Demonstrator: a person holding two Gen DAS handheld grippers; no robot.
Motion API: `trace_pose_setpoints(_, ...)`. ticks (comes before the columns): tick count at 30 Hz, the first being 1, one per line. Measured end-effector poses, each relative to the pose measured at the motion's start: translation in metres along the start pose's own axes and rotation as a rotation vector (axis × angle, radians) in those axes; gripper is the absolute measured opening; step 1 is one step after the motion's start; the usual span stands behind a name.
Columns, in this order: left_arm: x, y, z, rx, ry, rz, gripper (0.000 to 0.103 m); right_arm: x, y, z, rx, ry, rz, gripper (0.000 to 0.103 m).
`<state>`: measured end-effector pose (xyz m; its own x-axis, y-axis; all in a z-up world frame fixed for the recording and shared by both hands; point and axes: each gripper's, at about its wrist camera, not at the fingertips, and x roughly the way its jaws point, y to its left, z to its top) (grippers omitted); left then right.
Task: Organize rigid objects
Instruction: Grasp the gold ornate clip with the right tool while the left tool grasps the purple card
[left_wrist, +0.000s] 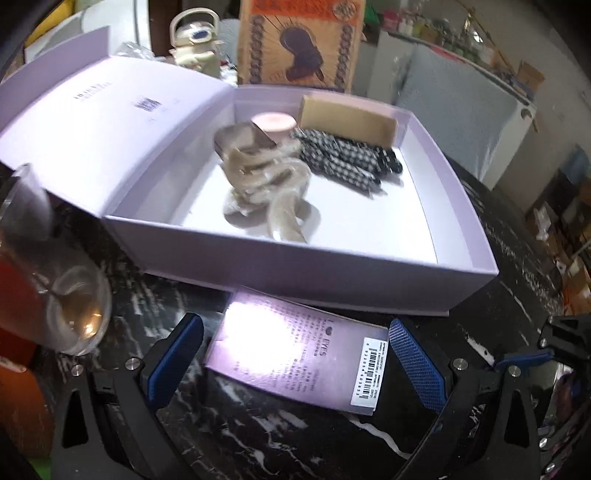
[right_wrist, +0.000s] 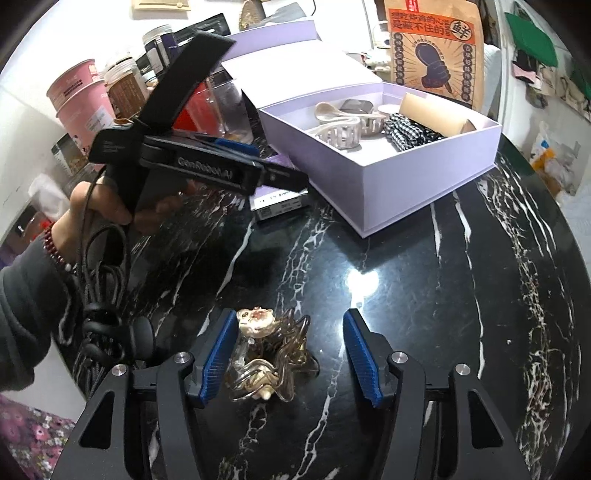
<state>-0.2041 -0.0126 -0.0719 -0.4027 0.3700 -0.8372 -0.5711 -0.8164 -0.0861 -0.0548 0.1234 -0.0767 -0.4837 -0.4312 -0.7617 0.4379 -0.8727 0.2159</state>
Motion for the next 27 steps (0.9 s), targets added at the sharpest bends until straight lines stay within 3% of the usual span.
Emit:
trace_pose_setpoints(8,0.004,-0.018,-0.011,0.043,0.041,-0.018,0.103,-0.001,-0.002,0.0,-0.001,0.001,-0.001,0.059)
trace_pose_setpoints(12,0.005,-0.025,-0.015,0.056,0.04,0.041,0.103,-0.004,-0.003,0.0,-0.001,0.003,-0.001,0.059)
trace_pose_setpoints(19,0.008,-0.027,-0.012,-0.005,-0.007,0.084,0.1,-0.012,-0.005,-0.005,-0.004,-0.004,-0.035,0.059)
trace_pose_setpoints(22,0.005,-0.031,-0.017,-0.023,-0.045,0.098,0.097,-0.016,-0.012,-0.007,0.006,-0.011,-0.055,0.054)
trace_pose_setpoints(27,0.002,-0.041,-0.024,-0.041,-0.029,0.105,0.097,-0.02,-0.026,-0.009,0.018,-0.033,-0.13,0.048)
